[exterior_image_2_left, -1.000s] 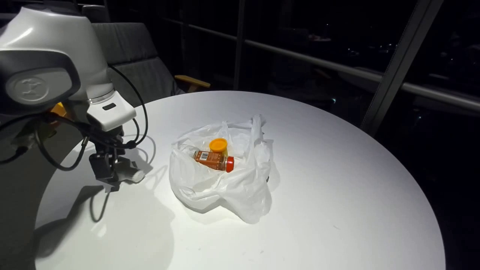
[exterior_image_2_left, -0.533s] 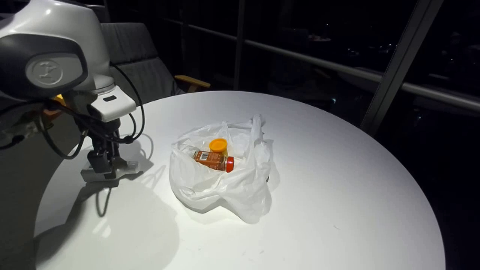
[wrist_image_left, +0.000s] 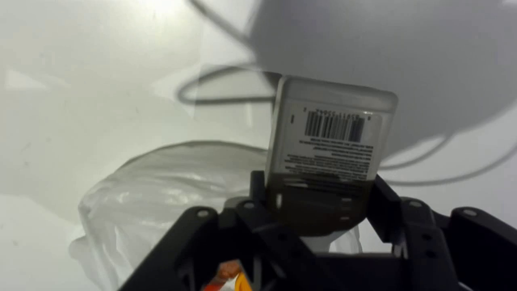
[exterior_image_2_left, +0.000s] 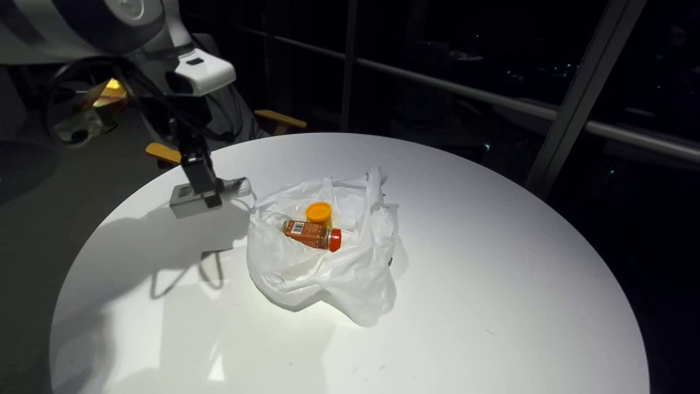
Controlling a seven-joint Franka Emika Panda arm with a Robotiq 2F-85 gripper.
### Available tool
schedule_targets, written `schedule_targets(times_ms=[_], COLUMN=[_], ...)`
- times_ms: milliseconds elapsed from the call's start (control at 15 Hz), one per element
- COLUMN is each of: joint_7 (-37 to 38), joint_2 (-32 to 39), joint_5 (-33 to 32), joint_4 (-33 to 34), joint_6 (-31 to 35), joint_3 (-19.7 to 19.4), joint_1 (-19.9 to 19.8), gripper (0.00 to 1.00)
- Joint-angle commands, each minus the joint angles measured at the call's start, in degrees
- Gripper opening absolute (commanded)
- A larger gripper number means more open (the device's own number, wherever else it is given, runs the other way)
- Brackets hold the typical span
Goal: Put the bottles in the white plastic bag
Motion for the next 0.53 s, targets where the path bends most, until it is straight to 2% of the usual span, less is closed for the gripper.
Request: schedule_targets(times_ms=[0, 200, 467], joint_7=[8.11, 12.44, 15.94], joint_2=[-2.25, 0.54, 6.24], joint_5=[-15.92, -23.83, -30.08], joint_4=[4.83, 10.29, 17.23], joint_6=[-5.99, -8.0, -9.52], joint_3=[-2.43, 0.56, 3.14], joint_1=[-1.38, -5.78, -9.35], gripper=[0.36, 0.36, 0.36])
